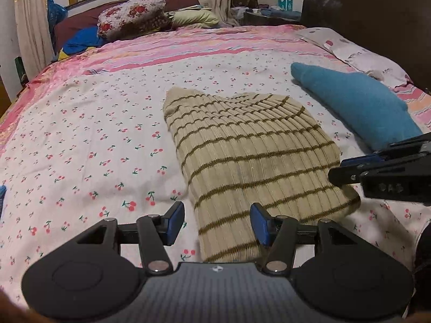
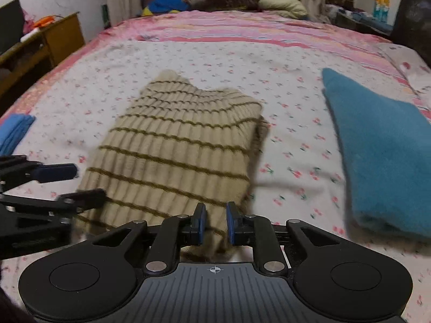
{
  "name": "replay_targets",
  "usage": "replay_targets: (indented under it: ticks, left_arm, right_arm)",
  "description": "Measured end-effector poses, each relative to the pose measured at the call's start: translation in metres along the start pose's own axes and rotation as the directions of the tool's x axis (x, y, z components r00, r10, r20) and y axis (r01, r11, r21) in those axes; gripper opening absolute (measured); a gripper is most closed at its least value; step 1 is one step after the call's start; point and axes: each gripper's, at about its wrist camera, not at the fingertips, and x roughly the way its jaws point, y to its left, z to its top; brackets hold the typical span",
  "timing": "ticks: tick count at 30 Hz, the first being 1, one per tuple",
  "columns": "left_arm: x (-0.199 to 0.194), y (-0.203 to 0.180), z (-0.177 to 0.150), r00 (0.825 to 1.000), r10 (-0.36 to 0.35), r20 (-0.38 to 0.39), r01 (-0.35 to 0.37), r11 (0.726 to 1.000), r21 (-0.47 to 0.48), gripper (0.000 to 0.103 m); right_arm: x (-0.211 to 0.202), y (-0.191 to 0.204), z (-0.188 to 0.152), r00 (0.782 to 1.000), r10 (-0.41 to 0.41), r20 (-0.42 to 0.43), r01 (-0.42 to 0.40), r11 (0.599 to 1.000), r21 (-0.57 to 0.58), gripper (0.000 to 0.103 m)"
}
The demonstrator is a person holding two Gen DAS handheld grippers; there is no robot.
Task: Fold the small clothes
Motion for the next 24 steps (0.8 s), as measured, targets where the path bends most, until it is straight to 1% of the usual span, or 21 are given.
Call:
replay_targets:
  ticks: [1,2,6,12,14,17,20,24]
  left_arm:
    - [-0.002,0.0,-0.001,1.0,0.003,0.004,-0.003,1.0,-0.002,0.064]
    - [-0.004,0.0,-0.002,1.0,0.006,0.007,-0.006,1.0,-0.005,0.065]
    - [-0.013,-0.001,-0.006,1.0,0.015,0.02,-0.015,1.0,-0.019,0.066]
    - [-0.023,-0.004,-0.016,0.999,0.038,0.028,-0.038,0.999,-0.016,0.073]
    - [-0.025,-0.005,-0.019,0.999,0.045,0.026,-0.045,0.999,-0.016,0.076]
    - [-0.027,-0.009,-0.023,0.998,0.058,0.032,-0.058,0.998,-0.008,0.08]
    - [-0.031,-0.013,-0.026,0.997,0.069,0.046,-0.069,0.998,-0.007,0.087]
    - [-0.033,-0.018,-0.029,0.994,0.094,0.051,-0.094,0.996,-0.001,0.093]
  right_arm:
    - [-0.006,0.0,-0.001,1.0,0.02,0.011,-0.02,1.0,0.016,0.02]
    - [-0.012,0.0,-0.002,0.999,0.032,0.021,-0.032,0.999,0.023,0.02]
    - [-0.027,0.008,-0.009,0.999,0.029,0.046,-0.029,1.0,0.005,0.022]
    - [-0.035,0.012,-0.02,0.998,0.037,0.047,-0.038,0.999,0.032,0.023]
    - [-0.037,0.014,-0.024,0.998,0.042,0.05,-0.043,0.998,0.034,0.024]
    - [-0.041,0.017,-0.028,0.997,0.043,0.057,-0.045,0.998,0.039,0.028]
    - [-0.044,0.019,-0.031,0.997,0.04,0.063,-0.043,0.998,0.04,0.028]
    - [-0.048,0.021,-0.037,0.997,0.035,0.069,-0.038,0.999,0.038,0.028]
